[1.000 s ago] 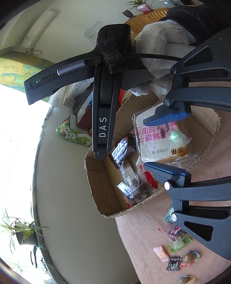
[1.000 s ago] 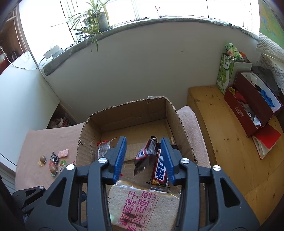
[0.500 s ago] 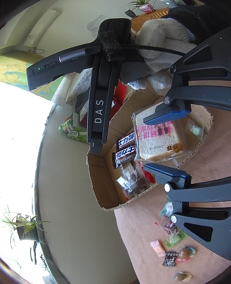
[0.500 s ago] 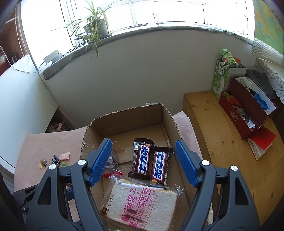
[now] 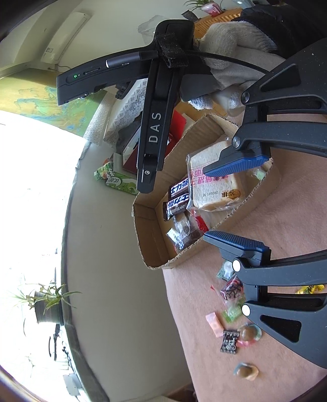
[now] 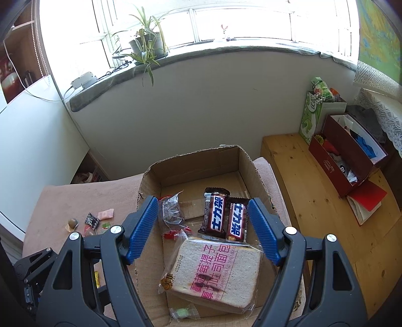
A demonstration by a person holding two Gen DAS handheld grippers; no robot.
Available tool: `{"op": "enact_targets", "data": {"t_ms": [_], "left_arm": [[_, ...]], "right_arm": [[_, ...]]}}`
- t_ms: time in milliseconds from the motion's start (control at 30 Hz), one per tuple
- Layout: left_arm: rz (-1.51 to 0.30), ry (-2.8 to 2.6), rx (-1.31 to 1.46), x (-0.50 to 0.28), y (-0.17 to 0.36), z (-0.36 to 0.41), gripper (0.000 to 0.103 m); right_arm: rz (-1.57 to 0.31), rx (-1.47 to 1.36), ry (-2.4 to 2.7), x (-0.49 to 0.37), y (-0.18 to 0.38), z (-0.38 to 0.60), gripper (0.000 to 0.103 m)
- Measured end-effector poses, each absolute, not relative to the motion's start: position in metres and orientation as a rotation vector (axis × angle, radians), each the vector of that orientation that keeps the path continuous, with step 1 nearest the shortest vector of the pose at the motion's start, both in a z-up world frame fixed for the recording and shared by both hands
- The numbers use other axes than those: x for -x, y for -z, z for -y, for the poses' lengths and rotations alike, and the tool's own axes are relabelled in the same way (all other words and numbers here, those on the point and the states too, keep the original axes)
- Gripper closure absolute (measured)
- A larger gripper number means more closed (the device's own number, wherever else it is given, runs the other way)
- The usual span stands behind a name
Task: Organize snacks
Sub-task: 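Withdraw both tools from the box back over the remaining snacks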
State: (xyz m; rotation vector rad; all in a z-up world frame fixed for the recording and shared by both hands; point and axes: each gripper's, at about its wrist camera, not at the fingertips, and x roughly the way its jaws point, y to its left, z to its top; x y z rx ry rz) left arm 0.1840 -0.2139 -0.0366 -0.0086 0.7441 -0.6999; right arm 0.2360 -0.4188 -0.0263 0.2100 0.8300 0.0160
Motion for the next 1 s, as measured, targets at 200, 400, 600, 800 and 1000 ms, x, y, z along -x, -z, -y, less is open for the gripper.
{"op": "enact_targets", "data": {"t_ms": [200, 400, 600, 800, 1000], "left_arm": [[-0.733, 0.615, 0.029, -0.183, 0.036, 0.169, 0.059], [-0.729, 0.505, 0.071, -0.191, 0.040, 0.113, 0.059], [-0.742, 0.400, 0.114, -0.200, 0.052, 0.057, 0.059], [-0.767, 0.321, 0.135, -0.210, 0.068, 0.014, 0.059], [-0.810, 0.269, 0.151, -0.225, 0.091, -0.012, 0.061]], "right_arm": [[-0.802, -0.176, -0.044, -0.211, 0.013, 0.393, 0.026], [-0.786, -0.156, -0.111, -0.189, 0.007, 0.358, 0.026], [-0.789, -0.131, -0.197, -0.174, 0.011, 0.317, 0.026], [-0.821, -0.091, -0.274, -0.159, 0.027, 0.275, 0.026], [-0.874, -0.028, -0.299, -0.151, 0.061, 0.239, 0.026]]}}
